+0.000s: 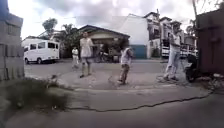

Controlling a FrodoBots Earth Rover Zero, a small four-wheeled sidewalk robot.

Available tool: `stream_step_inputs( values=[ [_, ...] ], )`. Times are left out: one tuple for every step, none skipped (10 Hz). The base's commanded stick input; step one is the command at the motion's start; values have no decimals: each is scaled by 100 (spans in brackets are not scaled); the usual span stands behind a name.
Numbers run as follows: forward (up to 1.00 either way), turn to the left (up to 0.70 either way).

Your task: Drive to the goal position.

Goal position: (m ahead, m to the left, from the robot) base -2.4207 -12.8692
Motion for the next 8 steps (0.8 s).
stream_step_inputs(
  values=[
    [-12, 0],
    [-12, 0],
    [-12, 0],
    [-12, 0],
    [-12, 0],
    [-12, 0],
    [-12, 0],
    [-12, 0]
  ],
)
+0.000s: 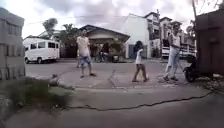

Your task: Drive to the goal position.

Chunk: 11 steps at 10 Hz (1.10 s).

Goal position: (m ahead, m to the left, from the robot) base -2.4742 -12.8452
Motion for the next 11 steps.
stream_step_inputs(
  values=[
    [-12, 0],
    [-12, 0],
    [-12, 0],
    [-12, 0],
    [-12, 0],
    [-12, 0],
    [-12, 0],
    [-12, 0],
    [-12, 0],
    [-12, 0],
    [-12, 0]
  ],
)
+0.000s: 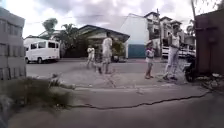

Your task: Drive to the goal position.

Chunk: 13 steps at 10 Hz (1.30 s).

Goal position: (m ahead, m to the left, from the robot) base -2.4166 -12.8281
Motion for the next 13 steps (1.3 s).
stream_step_inputs(
  values=[
    [-12, 0],
    [-12, 0],
    [-12, 0],
    [-12, 0],
    [-12, 0],
    [-12, 0],
    [-12, 0],
    [-12, 0],
    [-12, 0],
    [-12, 0],
    [-12, 0],
    [-12, 0],
    [-12, 0]
  ],
)
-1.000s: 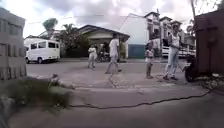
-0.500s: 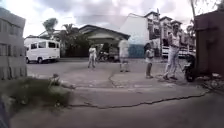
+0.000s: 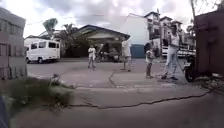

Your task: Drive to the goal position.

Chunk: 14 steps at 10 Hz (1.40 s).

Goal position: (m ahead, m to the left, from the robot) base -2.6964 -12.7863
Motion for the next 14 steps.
stream_step_inputs(
  values=[
    [-12, 0],
    [-12, 0],
    [-12, 0],
    [-12, 0],
    [-12, 0],
    [-12, 0],
    [-12, 0],
    [-12, 0],
    [-12, 0],
    [-12, 0],
    [-12, 0],
    [-12, 0],
    [-12, 0],
    [-12, 0]
  ],
)
